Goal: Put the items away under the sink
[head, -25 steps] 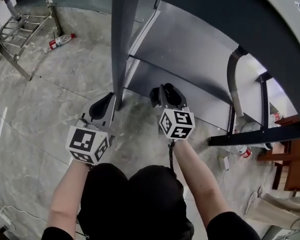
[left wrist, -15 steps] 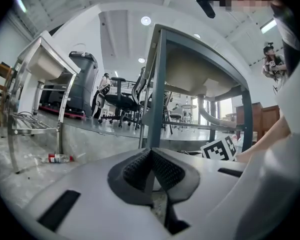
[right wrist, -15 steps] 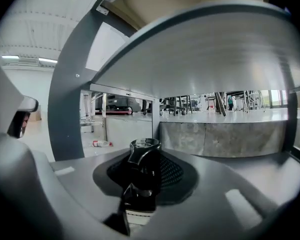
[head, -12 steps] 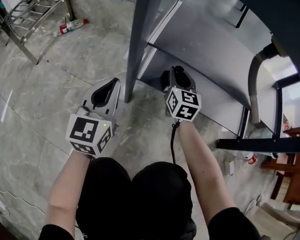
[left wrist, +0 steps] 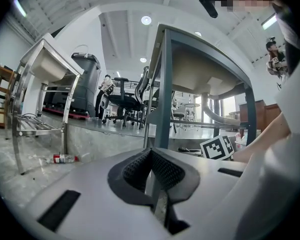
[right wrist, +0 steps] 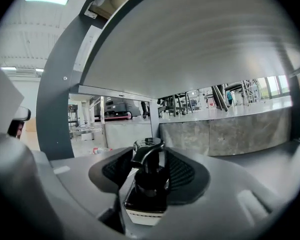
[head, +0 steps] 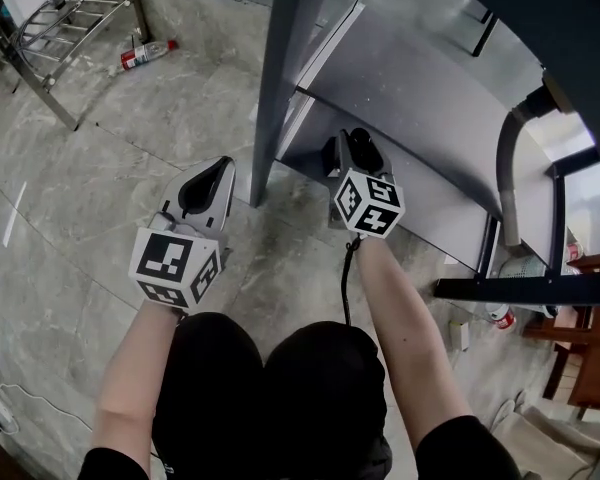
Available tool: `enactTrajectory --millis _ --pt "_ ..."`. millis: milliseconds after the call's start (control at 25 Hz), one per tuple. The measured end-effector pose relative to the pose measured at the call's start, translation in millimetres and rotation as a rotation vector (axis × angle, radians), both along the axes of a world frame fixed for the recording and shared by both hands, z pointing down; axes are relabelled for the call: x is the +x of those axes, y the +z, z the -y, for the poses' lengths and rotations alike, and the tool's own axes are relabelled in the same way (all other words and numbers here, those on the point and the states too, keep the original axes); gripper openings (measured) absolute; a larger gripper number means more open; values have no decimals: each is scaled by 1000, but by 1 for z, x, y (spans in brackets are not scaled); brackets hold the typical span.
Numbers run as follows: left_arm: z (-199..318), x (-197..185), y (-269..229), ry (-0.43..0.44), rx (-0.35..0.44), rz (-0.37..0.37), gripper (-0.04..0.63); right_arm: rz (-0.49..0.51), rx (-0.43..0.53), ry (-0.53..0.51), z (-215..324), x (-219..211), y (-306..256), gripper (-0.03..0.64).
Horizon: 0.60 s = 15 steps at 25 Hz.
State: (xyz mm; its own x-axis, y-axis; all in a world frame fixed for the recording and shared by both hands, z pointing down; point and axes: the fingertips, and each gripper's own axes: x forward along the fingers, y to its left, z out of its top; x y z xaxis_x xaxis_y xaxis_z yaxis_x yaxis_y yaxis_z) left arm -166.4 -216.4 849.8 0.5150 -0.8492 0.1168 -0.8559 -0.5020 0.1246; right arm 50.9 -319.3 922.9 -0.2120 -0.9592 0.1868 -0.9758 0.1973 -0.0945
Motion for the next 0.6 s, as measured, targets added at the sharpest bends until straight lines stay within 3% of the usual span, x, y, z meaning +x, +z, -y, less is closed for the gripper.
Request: enactTrajectory --millis 80,200,600 --pt "0 1 1 6 0 1 9 -35 -7 -32 -2 -3 0 233" --pt "-1 1 0 6 5 -5 9 -82 -13 -54 -9 -5 0 279" --pt "-3 -9 -36 -18 43 -6 9 -129 -40 -13 -43 3 -7 285"
